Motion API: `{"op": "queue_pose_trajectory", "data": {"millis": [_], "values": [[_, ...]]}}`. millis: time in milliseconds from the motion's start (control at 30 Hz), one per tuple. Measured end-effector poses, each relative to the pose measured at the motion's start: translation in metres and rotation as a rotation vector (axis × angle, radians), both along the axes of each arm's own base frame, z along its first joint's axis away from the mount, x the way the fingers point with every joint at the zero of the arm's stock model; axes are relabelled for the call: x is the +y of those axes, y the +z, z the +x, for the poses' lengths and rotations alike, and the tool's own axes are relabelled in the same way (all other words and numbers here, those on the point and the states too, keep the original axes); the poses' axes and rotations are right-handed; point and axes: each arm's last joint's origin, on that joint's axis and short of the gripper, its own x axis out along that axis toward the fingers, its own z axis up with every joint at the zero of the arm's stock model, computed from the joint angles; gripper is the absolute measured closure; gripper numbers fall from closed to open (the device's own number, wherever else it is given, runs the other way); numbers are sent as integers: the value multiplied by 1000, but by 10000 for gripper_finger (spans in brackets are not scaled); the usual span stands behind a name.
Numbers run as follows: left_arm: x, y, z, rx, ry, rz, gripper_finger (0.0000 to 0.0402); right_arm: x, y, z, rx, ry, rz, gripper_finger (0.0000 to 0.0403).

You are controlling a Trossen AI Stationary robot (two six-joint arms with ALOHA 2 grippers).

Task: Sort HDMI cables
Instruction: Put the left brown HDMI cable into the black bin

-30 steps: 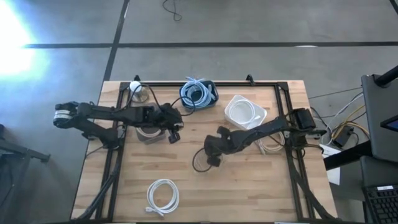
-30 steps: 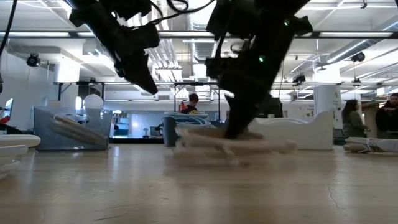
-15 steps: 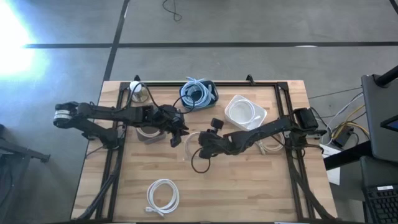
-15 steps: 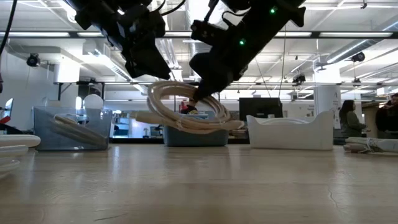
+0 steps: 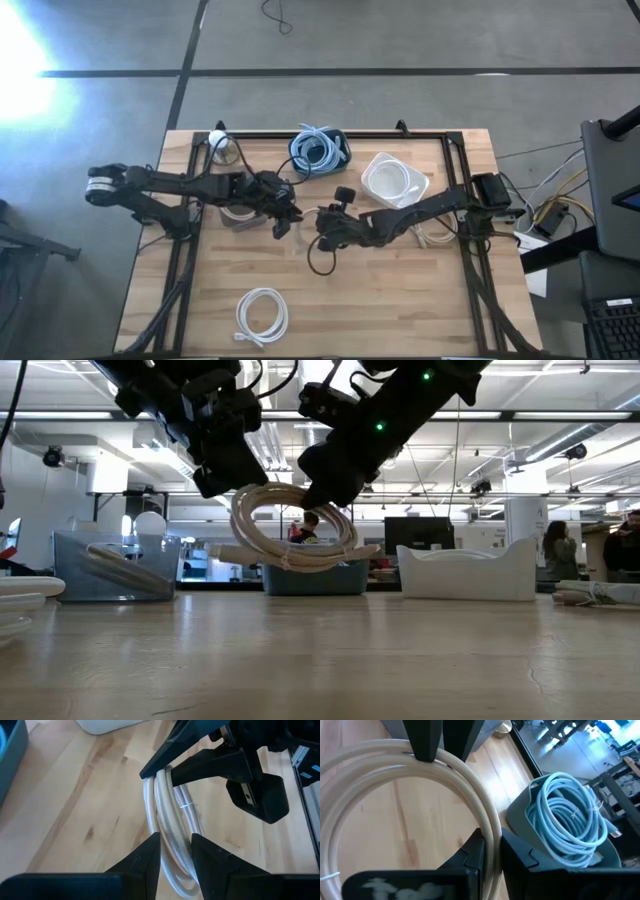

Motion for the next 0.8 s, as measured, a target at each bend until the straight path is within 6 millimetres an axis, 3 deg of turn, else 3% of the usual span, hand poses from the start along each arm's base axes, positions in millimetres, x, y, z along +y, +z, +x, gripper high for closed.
{"op": "queue_pose_trajectory", "data": {"millis": [600,800], "values": [[-1,2,2,-31,-26,-51,288,-1,3,2,-22,13,-5,365],[-2,2,2,-32,-36,-47,272,0,13,7,-67,14,-7,365]]}}
